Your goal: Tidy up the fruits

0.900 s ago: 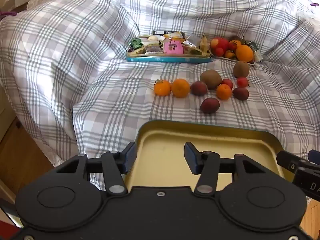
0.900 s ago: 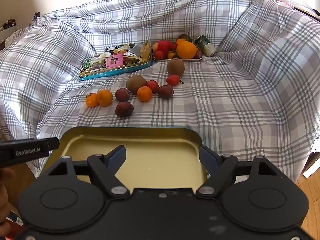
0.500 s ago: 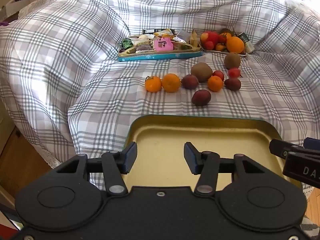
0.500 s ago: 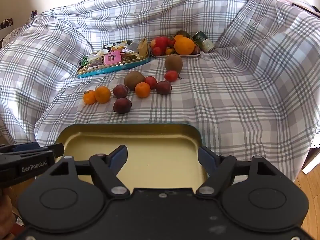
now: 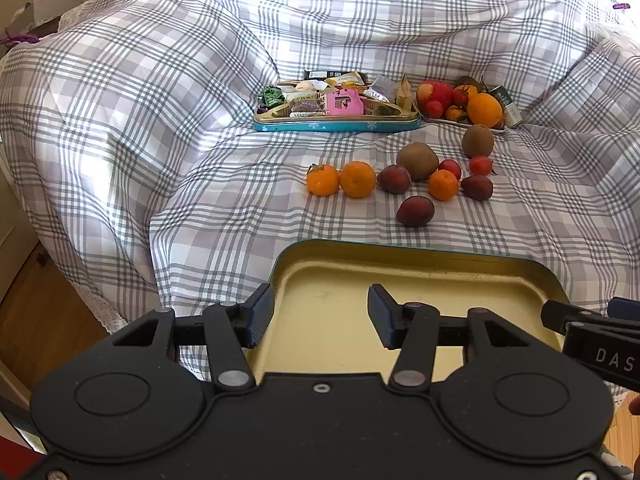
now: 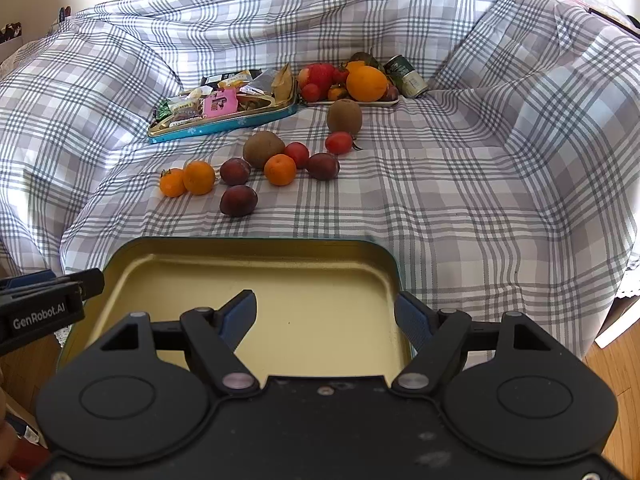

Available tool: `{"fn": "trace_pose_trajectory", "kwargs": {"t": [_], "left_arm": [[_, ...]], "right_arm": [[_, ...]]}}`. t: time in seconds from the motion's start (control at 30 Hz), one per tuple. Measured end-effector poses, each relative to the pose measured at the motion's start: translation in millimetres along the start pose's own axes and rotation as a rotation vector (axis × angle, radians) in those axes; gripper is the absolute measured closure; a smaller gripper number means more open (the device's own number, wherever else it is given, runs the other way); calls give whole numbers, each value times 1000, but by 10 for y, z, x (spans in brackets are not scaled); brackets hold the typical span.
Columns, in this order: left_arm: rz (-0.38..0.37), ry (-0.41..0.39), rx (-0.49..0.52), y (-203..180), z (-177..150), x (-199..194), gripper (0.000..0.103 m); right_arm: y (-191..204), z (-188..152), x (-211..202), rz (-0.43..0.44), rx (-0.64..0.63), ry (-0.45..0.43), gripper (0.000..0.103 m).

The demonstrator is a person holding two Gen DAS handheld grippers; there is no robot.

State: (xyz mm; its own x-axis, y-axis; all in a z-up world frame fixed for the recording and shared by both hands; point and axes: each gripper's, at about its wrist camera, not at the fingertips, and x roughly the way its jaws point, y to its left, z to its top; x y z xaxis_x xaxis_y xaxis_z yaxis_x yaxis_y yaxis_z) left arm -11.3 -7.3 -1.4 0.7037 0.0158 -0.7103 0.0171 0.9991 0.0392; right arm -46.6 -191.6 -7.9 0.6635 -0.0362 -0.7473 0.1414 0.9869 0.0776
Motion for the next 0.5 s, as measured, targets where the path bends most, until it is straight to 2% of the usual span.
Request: {"fn": "trace_pose_trajectory", "kwargs": {"t": [0.5], "left_arm": [[-16,23,-8,20,-8,13,46]], "right_arm": [[12,5,-9,-9,-18,-8,27]]}}
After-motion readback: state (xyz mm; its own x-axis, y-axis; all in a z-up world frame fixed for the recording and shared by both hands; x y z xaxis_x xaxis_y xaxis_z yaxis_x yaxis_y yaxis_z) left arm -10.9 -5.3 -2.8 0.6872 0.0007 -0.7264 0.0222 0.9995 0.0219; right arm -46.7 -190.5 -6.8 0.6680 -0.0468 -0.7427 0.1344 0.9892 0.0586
